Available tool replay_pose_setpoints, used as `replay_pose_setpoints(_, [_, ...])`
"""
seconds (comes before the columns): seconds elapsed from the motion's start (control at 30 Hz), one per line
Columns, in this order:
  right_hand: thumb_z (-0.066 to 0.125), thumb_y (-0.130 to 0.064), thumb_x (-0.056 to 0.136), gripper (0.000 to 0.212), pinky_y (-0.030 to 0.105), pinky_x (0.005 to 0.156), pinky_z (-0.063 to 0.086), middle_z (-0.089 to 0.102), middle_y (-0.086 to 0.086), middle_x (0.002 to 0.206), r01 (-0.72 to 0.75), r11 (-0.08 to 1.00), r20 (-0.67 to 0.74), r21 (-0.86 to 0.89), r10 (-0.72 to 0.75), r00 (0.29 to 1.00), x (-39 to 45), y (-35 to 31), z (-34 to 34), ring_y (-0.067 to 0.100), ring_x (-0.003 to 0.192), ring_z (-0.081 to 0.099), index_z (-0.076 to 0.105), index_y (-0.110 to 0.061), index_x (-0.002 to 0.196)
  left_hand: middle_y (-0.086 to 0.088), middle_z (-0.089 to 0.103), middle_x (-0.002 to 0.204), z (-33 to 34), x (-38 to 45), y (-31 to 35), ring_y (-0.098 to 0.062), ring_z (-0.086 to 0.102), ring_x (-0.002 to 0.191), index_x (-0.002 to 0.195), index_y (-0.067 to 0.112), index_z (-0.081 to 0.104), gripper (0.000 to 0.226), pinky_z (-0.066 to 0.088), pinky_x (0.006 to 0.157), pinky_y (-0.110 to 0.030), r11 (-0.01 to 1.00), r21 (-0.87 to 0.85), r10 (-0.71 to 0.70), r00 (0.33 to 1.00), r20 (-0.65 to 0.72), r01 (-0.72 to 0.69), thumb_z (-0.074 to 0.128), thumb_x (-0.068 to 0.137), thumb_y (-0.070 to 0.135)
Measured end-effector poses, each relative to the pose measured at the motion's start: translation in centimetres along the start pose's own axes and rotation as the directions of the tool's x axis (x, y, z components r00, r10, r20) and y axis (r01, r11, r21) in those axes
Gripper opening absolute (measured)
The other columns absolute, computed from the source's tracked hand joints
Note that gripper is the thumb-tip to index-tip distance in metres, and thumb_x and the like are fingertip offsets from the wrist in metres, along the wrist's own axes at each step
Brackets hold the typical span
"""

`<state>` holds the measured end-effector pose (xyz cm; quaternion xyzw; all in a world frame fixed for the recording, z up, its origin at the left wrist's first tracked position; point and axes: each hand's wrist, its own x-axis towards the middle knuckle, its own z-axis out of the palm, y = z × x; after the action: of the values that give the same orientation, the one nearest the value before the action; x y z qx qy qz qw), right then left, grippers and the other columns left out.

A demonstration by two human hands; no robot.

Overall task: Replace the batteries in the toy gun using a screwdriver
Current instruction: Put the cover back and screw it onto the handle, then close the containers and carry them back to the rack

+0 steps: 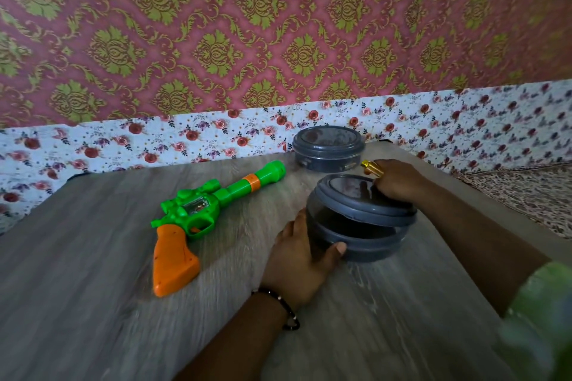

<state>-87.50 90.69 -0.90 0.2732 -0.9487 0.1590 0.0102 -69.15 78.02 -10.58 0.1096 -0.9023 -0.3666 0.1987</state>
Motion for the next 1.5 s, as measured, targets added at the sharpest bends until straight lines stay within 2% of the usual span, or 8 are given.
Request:
replay_pose_setpoints(0.3, [0.047, -0.012, 0.086, 0.029, 0.031, 0.068, 0.042, 0.063, 0.011, 0.102, -0.034, 0.999, -0.098, -0.002, 0.034, 0.995, -1.0, -2.1, 1.5, 0.026, 0.082, 0.057, 0.056, -0.018, 0.114, 0.013, 0.056, 0.136, -0.2, 0.0, 0.0, -0.007, 0.051, 0.127, 0.139, 0.032, 0.043, 0.084, 0.045, 0.106, -0.033, 0.983, -0.182, 0.025, 0.999, -0.039, -0.031, 0.055, 0.070, 0.077])
replay_pose_setpoints(0.47, [0.042, -0.015, 0.089, 0.037, 0.037, 0.077, 0.048, 0.063, 0.010, 0.107, -0.042, 0.997, -0.182, -0.065, 0.029, 0.983, -2.3, -2.7, 2.1, 0.029, 0.094, 0.060, 0.051, -0.025, 0.124, 0.009, 0.066, 0.101, -0.8, 0.6, 1.0, -0.005, 0.061, 0.097, 0.094, 0.024, 0.058, 0.063, 0.045, 0.084, -0.019, 0.945, -0.301, -0.156, 0.986, -0.065, 0.130, 0.039, 0.076, 0.081])
replay_pose_setpoints(0.63, [0.040, -0.014, 0.091, 0.034, 0.038, 0.078, 0.049, 0.063, 0.011, 0.107, -0.012, 0.995, -0.173, -0.097, -0.005, 0.985, -2.5, -2.9, 1.8, 0.030, 0.094, 0.060, 0.052, -0.024, 0.122, 0.000, 0.071, 0.104, -1.3, 2.3, 2.0, -0.016, 0.064, 0.100, 0.102, 0.017, 0.069, 0.063, 0.049, 0.088, -0.032, 0.942, -0.250, -0.241, 0.970, -0.035, 0.226, 0.042, 0.087, 0.071])
replay_pose_setpoints(0.8, [0.044, -0.015, 0.087, 0.037, 0.038, 0.077, 0.048, 0.062, 0.013, 0.108, 0.031, 0.998, -0.170, -0.060, -0.041, 0.985, -2.8, -2.5, 1.9, 0.033, 0.097, 0.058, 0.050, -0.023, 0.122, 0.003, 0.063, 0.124, -0.3, 2.2, 3.0, -0.015, 0.059, 0.115, 0.122, 0.030, 0.057, 0.061, 0.043, 0.107, -0.040, 0.865, -0.453, -0.257, 0.966, -0.034, 0.214, 0.046, 0.075, 0.067])
replay_pose_setpoints(0.97, [0.044, -0.016, 0.085, 0.030, 0.040, 0.076, 0.047, 0.061, 0.012, 0.103, 0.045, 0.998, -0.169, -0.034, -0.050, 0.984, -2.5, -2.3, 2.2, 0.034, 0.094, 0.058, 0.053, -0.024, 0.112, 0.011, 0.066, 0.098, 0.3, 2.2, 3.0, -0.003, 0.062, 0.095, 0.099, 0.028, 0.058, 0.006, 0.048, 0.084, -0.016, 0.786, -0.577, -0.311, 0.948, -0.060, 0.222, 0.053, 0.096, 0.026])
replay_pose_setpoints(1.03, [0.044, -0.016, 0.085, 0.024, 0.038, 0.074, 0.047, 0.062, 0.010, 0.099, 0.047, 0.999, -0.192, -0.023, -0.050, 0.980, -2.7, -2.1, 2.3, 0.033, 0.091, 0.058, 0.056, -0.023, 0.105, 0.019, 0.059, 0.097, 0.3, 2.2, 3.1, 0.003, 0.058, 0.093, 0.109, 0.035, 0.054, 0.017, 0.043, 0.082, -0.009, 0.755, -0.608, -0.350, 0.935, -0.056, 0.246, 0.055, 0.096, 0.025])
replay_pose_setpoints(1.13, [0.044, -0.017, 0.084, 0.021, 0.041, 0.076, 0.048, 0.062, 0.009, 0.098, 0.053, 0.999, -0.208, 0.007, -0.050, 0.977, -2.8, -2.0, 2.4, 0.034, 0.091, 0.057, 0.057, -0.024, 0.099, 0.008, 0.058, 0.121, 0.4, 2.4, 2.9, -0.013, 0.057, 0.115, 0.146, 0.021, 0.036, 0.058, 0.043, 0.103, -0.029, 0.713, -0.654, -0.384, 0.921, -0.063, 0.253, 0.059, 0.093, 0.024])
replay_pose_setpoints(1.5, [0.043, -0.017, 0.086, 0.030, 0.044, 0.085, 0.047, 0.057, 0.012, 0.109, 0.019, 1.000, -0.241, 0.007, -0.017, 0.970, -3.9, -2.3, 2.6, 0.039, 0.100, 0.055, 0.054, -0.022, 0.114, 0.008, 0.061, 0.106, 1.1, 2.7, 2.7, -0.013, 0.059, 0.101, 0.121, 0.020, 0.048, 0.034, 0.046, 0.089, -0.027, 0.710, -0.670, -0.421, 0.893, -0.156, 0.218, 0.063, 0.090, 0.019])
